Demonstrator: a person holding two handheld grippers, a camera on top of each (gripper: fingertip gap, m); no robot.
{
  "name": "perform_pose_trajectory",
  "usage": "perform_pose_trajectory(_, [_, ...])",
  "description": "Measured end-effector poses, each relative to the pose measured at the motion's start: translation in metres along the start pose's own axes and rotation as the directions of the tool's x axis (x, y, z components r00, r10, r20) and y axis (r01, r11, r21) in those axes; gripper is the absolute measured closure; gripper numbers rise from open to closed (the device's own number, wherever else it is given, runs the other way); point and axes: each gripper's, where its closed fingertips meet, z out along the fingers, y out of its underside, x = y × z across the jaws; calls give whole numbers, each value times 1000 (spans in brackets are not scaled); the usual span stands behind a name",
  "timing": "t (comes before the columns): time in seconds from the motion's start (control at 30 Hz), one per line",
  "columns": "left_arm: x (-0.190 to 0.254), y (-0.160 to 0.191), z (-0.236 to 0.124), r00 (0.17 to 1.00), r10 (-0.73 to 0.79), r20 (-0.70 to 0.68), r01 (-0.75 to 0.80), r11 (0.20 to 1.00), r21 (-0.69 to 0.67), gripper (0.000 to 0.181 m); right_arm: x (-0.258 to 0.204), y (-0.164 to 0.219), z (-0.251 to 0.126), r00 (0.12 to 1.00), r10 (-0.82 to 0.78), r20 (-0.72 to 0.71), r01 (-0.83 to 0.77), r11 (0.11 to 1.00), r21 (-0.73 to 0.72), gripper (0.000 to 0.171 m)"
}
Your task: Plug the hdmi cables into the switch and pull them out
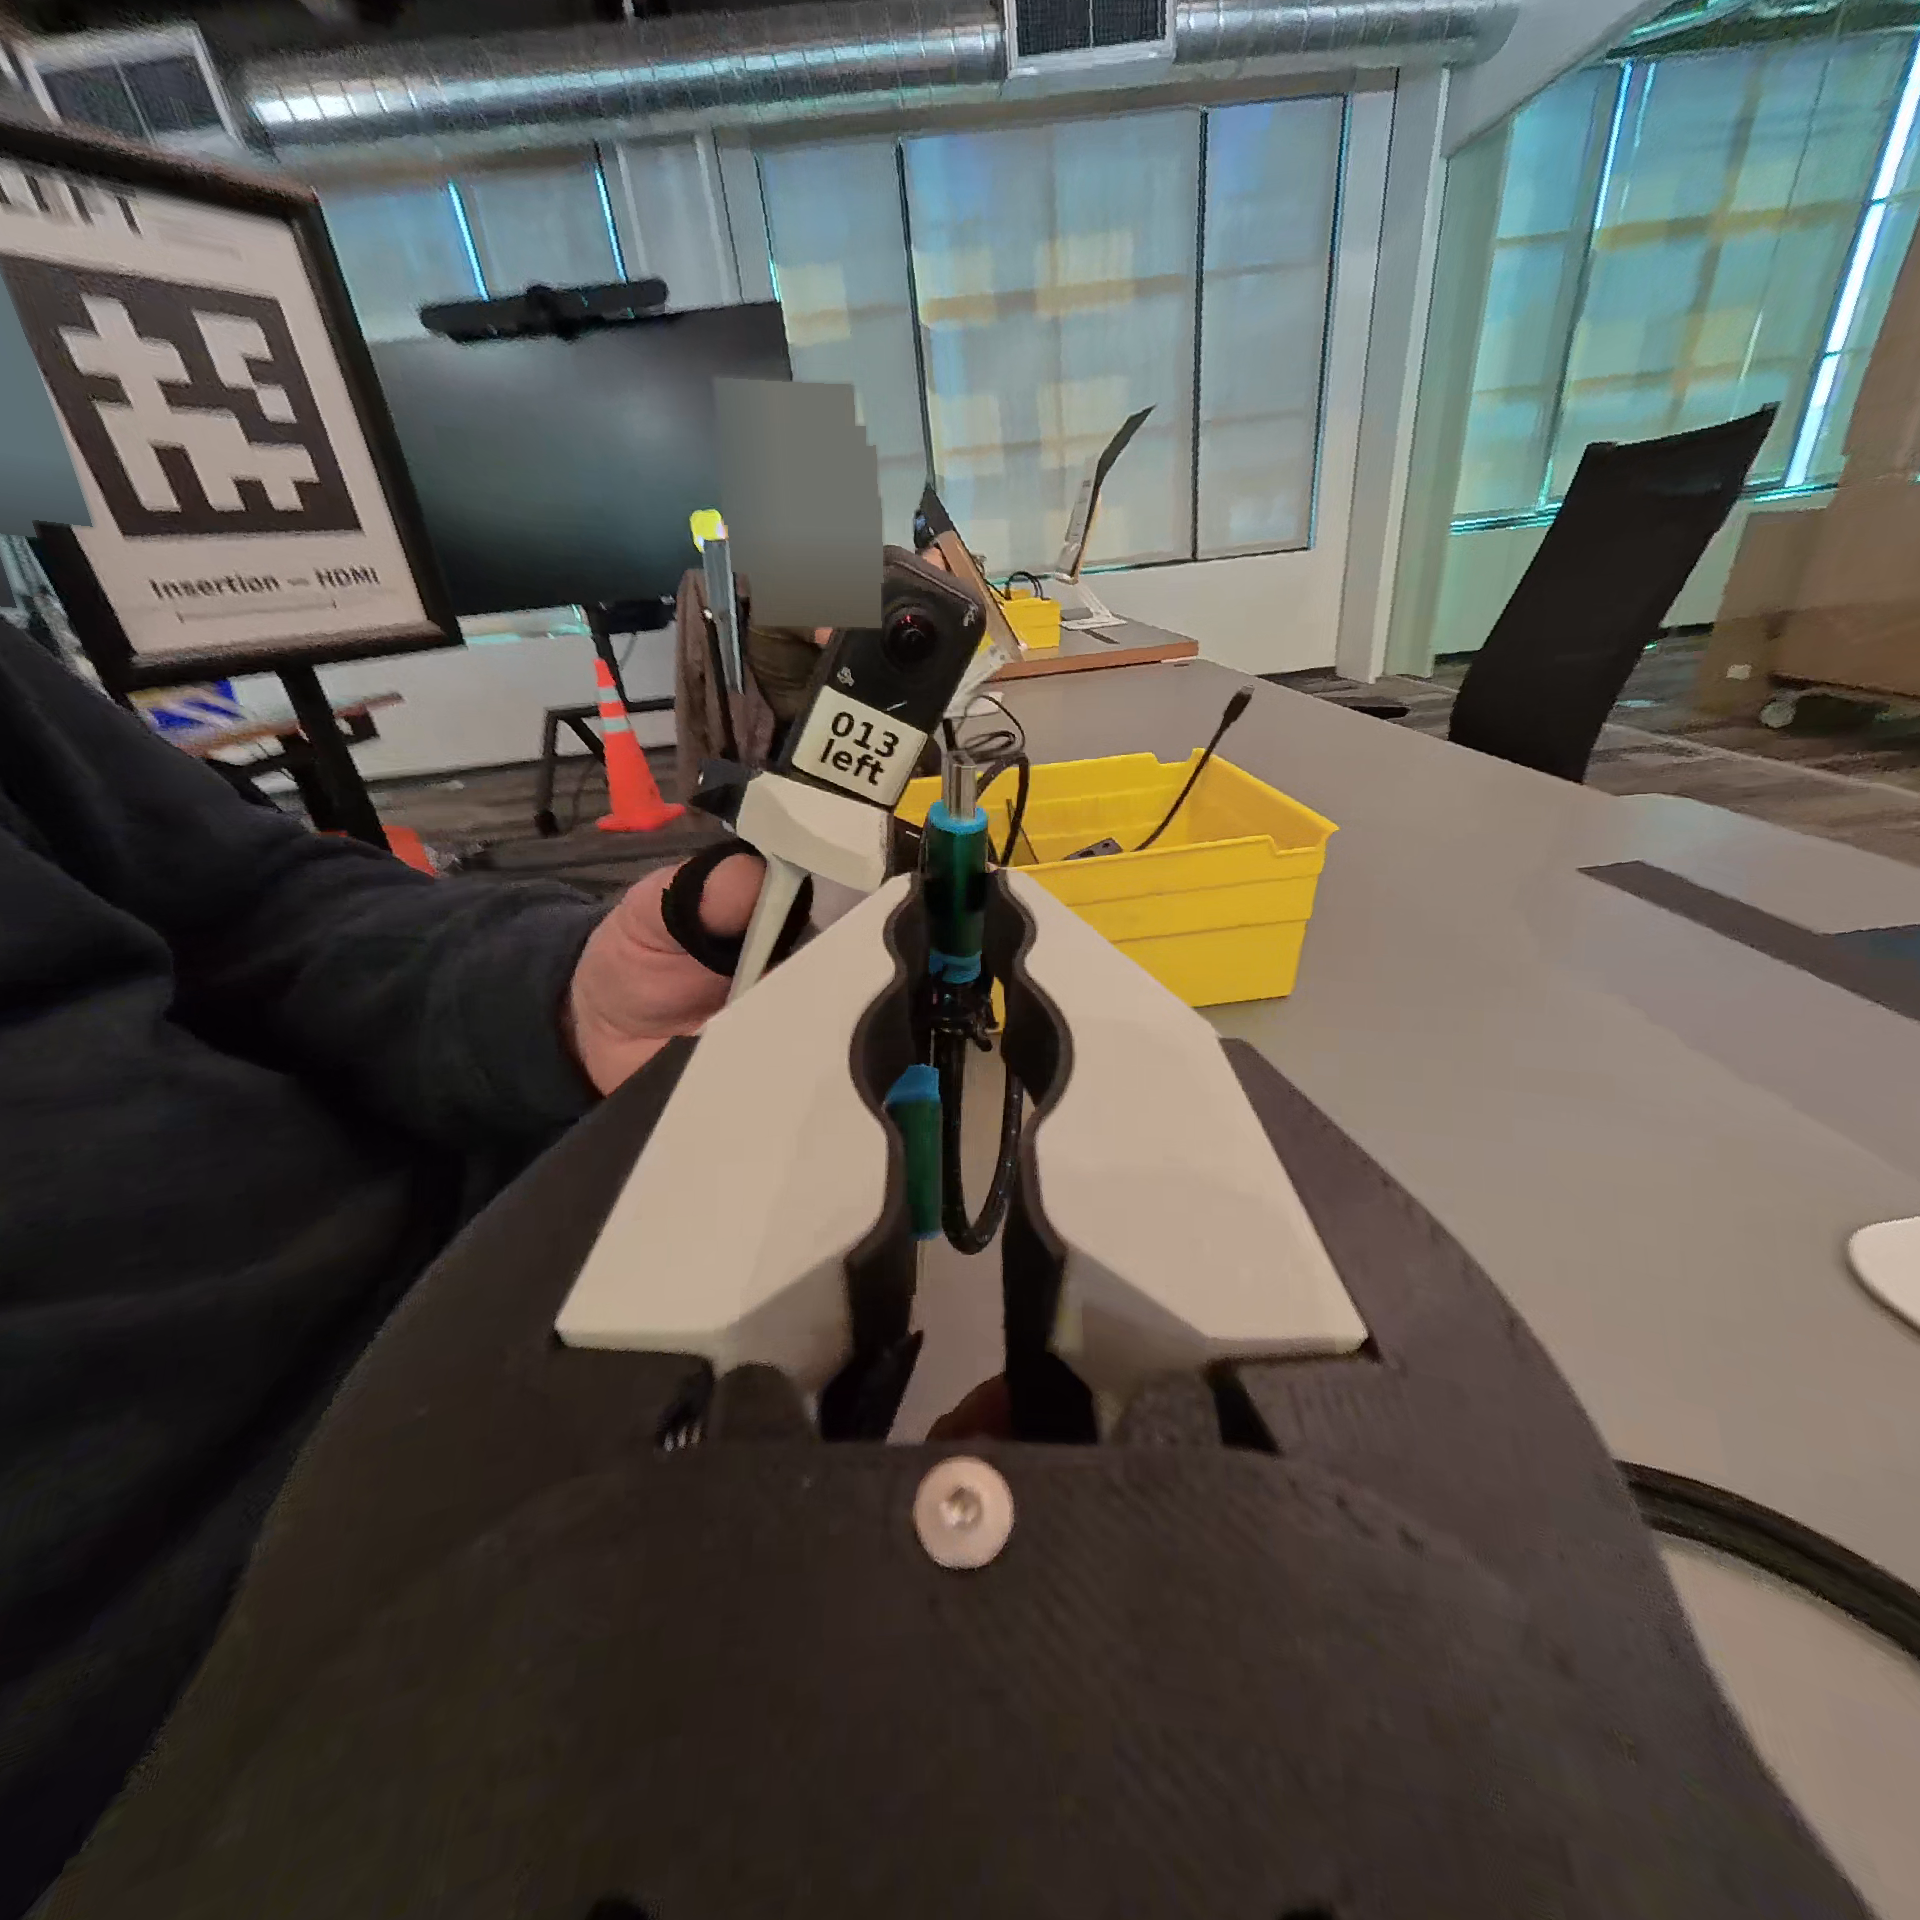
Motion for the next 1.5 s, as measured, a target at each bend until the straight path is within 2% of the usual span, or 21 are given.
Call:
perform_pose_trajectory(0.13, [-1, 1, -4, 999, -43, -24, 43, 999, -4, 166, 1, -2, -1, 998, 64, 13, -64, 997, 42, 163])
perform_pose_trajectory(0.4, [-9, 4, -8, 998, 47, 33, -45, 996, -75, 172, 4, 0, 3, 997, 61, -44, -61, 998, -7, 163])
perform_pose_trajectory(0.47, [-9, 6, -8, 998, 57, 32, -54, 994, -97, 170, 5, 0, 3, 996, 72, -47, -72, 997, -8, 164])
perform_pose_trajectory(0.53, [-7, 19, -2, 999, 45, 15, -42, 987, -154, 155, 7, -2, 3, 995, 80, -55, -81, 997, -8, 163])
perform_pose_trajectory(0.57, [-6, 22, 1, 998, 61, 18, -57, 986, -157, 156, 6, -1, 4, 996, 73, -50, -74, 997, -22, 164])
perform_pose_trajectory(0.6, [-10, 23, 0, 993, 105, 54, -95, 983, -155, 168, 4, 0, 5, 997, 61, -50, -63, 997, -35, 163])
perform_pose_trajectory(0.63, [-14, 21, -1, 990, 118, 75, -107, 984, -144, 172, 3, 0, 6, 997, 51, -53, -54, 998, -45, 163])
perform_pose_trajectory(0.9, [-17, 44, 6, 994, 102, 51, -85, 961, -265, 173, 1, -2, 10, 997, 43, -61, -46, 998, -40, 164])
perform_pose_trajectory(1.03, [-21, 51, 7, 987, 148, 68, -120, 943, -311, 173, 2, -6, 8, 996, 35, -83, -38, 999, -35, 164])
perform_pose_trajectory(1.27, [-31, 48, 0, 930, 339, 144, -260, 881, -396, 173, 6, -24, 2, 990, -1, -143, 1, 1000, -3, 165])
perform_pose_trajectory(1.5, [-31, 41, -1, 893, 424, 155, -334, 851, -405, 173, 2, -35, 2, 987, -29, -155, 29, 1000, 0, 164])
